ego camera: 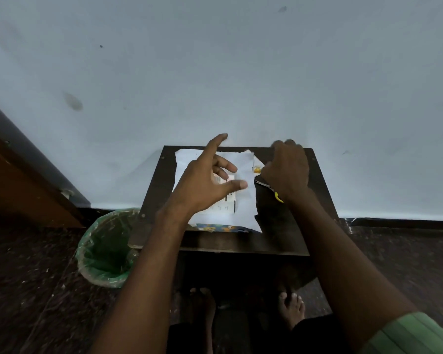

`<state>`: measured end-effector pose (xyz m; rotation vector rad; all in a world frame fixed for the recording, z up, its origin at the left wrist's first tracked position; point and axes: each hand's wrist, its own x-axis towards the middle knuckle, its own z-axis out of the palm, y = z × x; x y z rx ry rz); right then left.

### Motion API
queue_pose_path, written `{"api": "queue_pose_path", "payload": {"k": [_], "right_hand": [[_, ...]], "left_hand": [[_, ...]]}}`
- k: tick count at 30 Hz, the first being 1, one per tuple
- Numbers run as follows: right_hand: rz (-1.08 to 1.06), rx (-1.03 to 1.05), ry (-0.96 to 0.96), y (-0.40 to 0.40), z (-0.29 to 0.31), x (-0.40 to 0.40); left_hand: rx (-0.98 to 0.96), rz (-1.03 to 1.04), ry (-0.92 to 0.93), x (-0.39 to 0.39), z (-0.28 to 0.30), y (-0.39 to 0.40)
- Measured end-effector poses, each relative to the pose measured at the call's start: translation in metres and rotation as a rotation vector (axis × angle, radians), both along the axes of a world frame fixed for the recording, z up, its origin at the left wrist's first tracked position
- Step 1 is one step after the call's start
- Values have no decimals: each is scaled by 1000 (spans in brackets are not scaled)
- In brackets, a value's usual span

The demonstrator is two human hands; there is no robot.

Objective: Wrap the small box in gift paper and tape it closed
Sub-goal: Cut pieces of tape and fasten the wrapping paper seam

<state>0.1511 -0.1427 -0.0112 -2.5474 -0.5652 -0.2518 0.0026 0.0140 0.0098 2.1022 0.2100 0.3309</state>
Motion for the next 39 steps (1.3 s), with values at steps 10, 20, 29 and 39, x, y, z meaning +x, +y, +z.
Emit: {"api": "queue_pose_path", "payload": {"k": [10, 20, 29, 39], "right_hand": [[386, -44, 60, 63, -11, -7], [355, -7, -74, 66, -1, -23], [419, 223, -54, 49, 8, -45], [514, 69, 19, 37, 17, -52]], "left_hand": [[129, -84, 196, -48, 7, 11], [100, -112, 251, -64, 6, 4], [466, 86, 121, -68, 0, 4], [540, 366, 119, -66, -2, 3]]}}
